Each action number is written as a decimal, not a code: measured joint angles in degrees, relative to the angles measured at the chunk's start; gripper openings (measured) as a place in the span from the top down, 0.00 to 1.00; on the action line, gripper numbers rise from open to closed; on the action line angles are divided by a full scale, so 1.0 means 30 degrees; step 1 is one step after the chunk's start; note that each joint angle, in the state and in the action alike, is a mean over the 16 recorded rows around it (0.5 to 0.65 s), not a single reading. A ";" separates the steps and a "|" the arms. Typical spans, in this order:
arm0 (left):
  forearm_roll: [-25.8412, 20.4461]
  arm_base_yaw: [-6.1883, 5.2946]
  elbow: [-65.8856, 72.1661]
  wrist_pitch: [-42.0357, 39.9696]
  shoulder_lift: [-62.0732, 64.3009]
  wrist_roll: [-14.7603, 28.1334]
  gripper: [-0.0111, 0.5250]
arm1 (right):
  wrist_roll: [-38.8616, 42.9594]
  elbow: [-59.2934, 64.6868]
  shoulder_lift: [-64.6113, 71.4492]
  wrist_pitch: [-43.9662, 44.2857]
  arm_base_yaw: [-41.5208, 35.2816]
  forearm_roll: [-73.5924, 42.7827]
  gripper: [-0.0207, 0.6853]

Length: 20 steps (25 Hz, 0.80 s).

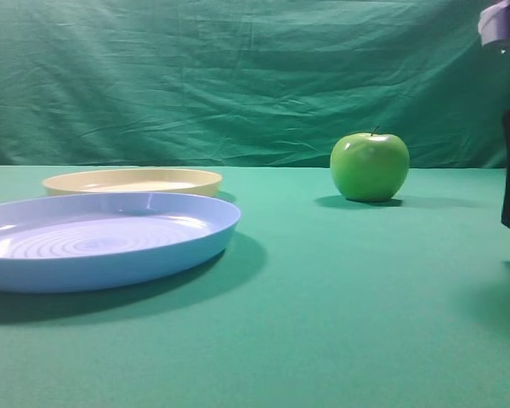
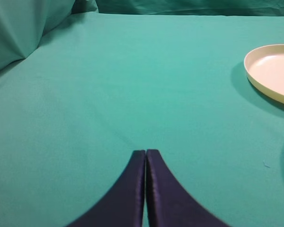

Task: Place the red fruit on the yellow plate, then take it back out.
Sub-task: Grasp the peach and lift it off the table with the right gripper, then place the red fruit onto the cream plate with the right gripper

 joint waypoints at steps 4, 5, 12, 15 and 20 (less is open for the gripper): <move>0.0000 0.0000 0.0000 0.0000 0.0000 0.0000 0.98 | -0.0007 -0.1675 0.0236 0.1167 0.0066 -0.0011 0.56; 0.0000 0.0000 0.0000 0.0000 0.0000 0.0000 0.98 | -0.0009 -0.2181 0.0267 0.1478 0.0118 -0.0014 0.60; 0.0000 0.0000 0.0000 0.0000 0.0000 0.0000 0.98 | -0.0018 -0.6871 0.0834 0.3476 0.1100 -0.0026 0.69; 0.0000 0.0000 0.0000 0.0000 0.0000 0.0000 0.98 | -0.0021 -0.9274 0.1570 0.4083 0.1913 -0.0026 0.70; 0.0000 0.0000 0.0000 0.0000 0.0000 0.0000 0.98 | -0.0090 -1.3404 0.3670 0.4764 0.3710 -0.0030 0.70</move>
